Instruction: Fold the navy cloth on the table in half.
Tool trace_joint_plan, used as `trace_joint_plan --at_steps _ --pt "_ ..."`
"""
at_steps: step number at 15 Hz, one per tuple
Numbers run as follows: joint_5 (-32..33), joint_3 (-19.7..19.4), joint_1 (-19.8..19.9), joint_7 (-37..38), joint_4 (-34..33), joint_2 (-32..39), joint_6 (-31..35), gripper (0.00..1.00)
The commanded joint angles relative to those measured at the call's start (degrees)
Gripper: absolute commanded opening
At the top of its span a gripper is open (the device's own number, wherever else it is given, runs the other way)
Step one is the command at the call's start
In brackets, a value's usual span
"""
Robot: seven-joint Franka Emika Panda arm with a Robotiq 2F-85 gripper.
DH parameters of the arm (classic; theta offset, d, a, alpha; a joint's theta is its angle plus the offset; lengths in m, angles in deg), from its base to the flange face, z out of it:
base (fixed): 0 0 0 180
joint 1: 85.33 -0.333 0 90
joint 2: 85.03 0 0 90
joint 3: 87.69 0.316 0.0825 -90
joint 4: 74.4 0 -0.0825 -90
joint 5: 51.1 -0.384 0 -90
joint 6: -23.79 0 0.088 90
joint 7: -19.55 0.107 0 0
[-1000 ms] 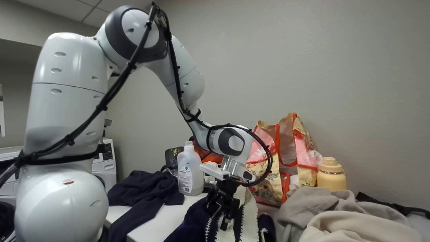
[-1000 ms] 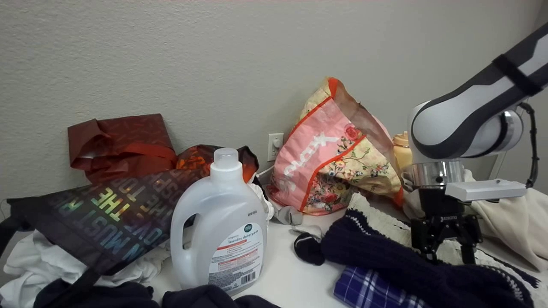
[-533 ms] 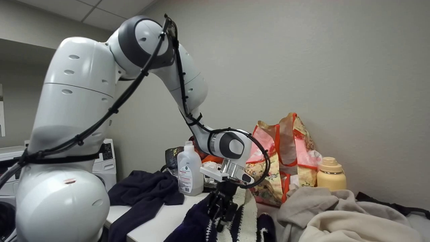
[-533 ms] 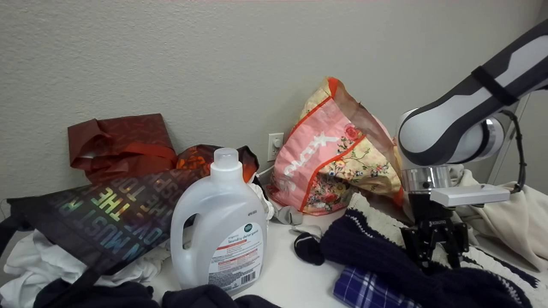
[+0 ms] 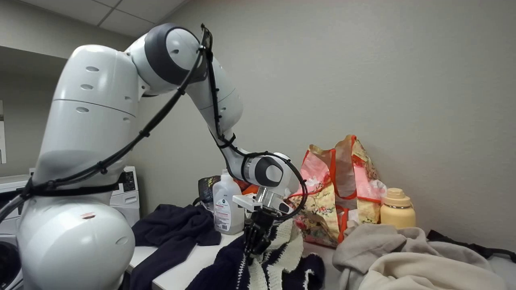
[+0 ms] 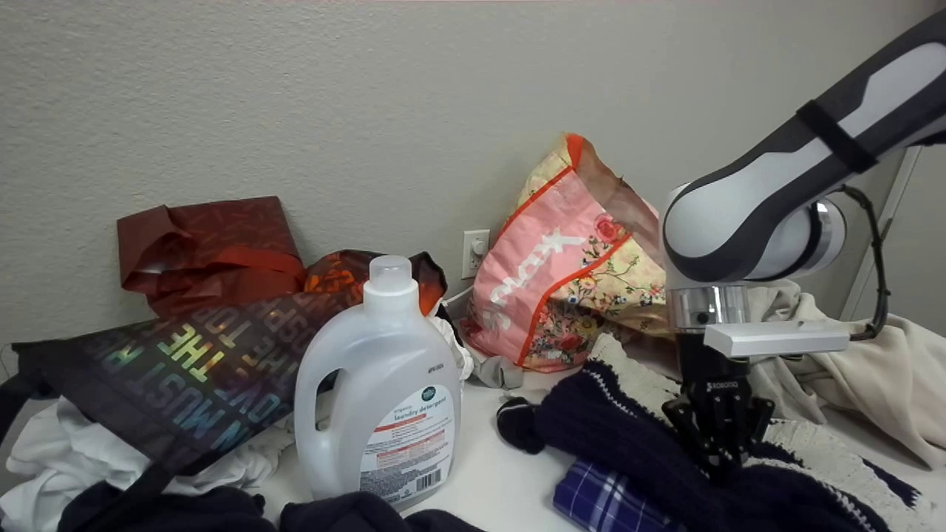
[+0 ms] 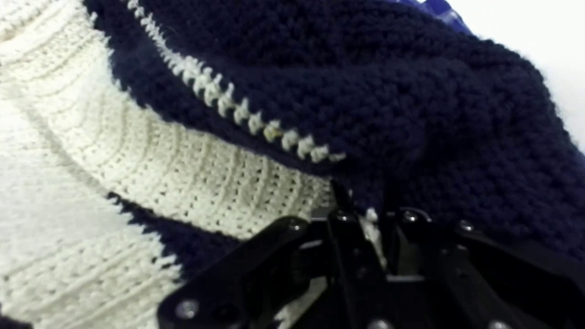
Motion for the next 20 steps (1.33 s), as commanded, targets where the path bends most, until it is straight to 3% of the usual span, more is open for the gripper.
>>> trace_joint_plan --at_steps 1,4,6,7,11,16,20 --pt "-2.0 1.16 -1.58 3.31 -0.77 1.26 3.65 0.33" --pt "-3.61 1.88 -2.35 4.59 -1.92 1.92 6.42 0.5" --pt "-4.14 2.0 -2.51 5.22 -2.76 2.39 8.38 0.75" --pt "-4.1 1.79 -2.49 5.33 -3.17 2.68 9.3 0.76" --pt "-1.79 -0.54 -1.63 7.86 -4.35 2.76 11.38 1.0" --pt "-0.94 -4.58 1.63 7.14 -5.77 -1.04 4.83 1.0" --pt "-0.67 -5.98 4.64 3.04 -6.98 -4.16 -5.71 1.0"
